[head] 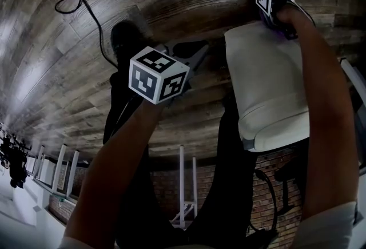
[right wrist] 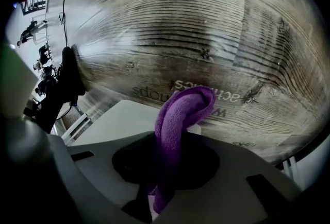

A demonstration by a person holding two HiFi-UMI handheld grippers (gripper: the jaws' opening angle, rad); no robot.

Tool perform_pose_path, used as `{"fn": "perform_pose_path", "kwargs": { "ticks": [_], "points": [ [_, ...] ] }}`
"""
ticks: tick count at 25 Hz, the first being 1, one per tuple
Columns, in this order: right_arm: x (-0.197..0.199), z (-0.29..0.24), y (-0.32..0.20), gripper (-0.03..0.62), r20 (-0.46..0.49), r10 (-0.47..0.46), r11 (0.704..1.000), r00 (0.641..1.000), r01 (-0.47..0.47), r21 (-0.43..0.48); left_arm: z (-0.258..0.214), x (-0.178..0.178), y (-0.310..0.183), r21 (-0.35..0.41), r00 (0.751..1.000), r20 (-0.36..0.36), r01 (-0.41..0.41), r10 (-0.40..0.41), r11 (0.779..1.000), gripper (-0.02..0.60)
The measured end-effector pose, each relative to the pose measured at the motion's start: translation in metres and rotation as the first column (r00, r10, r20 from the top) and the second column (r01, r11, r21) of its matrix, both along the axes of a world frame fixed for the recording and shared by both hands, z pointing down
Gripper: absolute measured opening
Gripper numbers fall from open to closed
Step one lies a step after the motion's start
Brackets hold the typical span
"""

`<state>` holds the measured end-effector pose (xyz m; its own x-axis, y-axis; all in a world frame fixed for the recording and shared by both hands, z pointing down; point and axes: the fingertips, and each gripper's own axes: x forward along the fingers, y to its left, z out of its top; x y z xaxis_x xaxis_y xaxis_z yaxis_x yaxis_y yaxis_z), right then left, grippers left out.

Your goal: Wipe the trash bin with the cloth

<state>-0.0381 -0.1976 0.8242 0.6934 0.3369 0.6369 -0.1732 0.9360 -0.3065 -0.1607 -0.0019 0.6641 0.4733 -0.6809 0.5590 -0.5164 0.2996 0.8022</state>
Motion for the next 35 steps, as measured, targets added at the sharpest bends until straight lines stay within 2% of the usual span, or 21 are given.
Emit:
{"fn": "perform_pose_path", "kwargs": {
  "ticks": [9,16,20,24,26,30,35],
  "points": [
    [-0.015,-0.004,0.059,0.076,-0.004,-0.032,0.999,0.999,0.032,-0.044,-0.008,-0.014,0.017,0.007,1.000,-0.007,0.016,-0.016,1.000,0.003],
    [-0.030,-0.006,0.128,0.075,-0.001,-0.048,0.996,0.999,0.048,-0.071,-0.015,-0.044,0.038,0.017,0.999,0.006,0.042,-0.042,0.999,0.003],
    [-0.036,-0.017,0.192,0.075,-0.025,-0.007,0.989,1.000,0.003,-0.149,-0.020,-0.064,0.056,0.013,0.998,0.010,0.063,-0.063,0.998,0.003],
    [-0.042,-0.040,0.260,0.075,-0.039,0.074,0.961,0.997,-0.081,-0.266,-0.028,-0.080,0.073,0.011,0.997,0.012,0.075,-0.075,0.997,0.003],
    [-0.049,-0.053,0.283,0.075,-0.024,0.104,0.950,0.994,-0.106,-0.294,-0.035,-0.091,0.081,0.012,0.997,0.015,0.078,-0.079,0.997,0.003],
    [-0.064,-0.085,0.306,0.075,0.011,0.141,0.945,0.990,-0.132,-0.299,-0.059,-0.112,0.096,0.016,0.996,0.011,0.084,-0.084,0.996,0.003],
    [-0.098,-0.121,0.307,0.076,0.099,0.201,0.953,0.975,-0.171,-0.251,-0.097,-0.148,0.105,0.049,0.998,0.028,0.059,-0.060,0.997,0.003]
  ]
}}
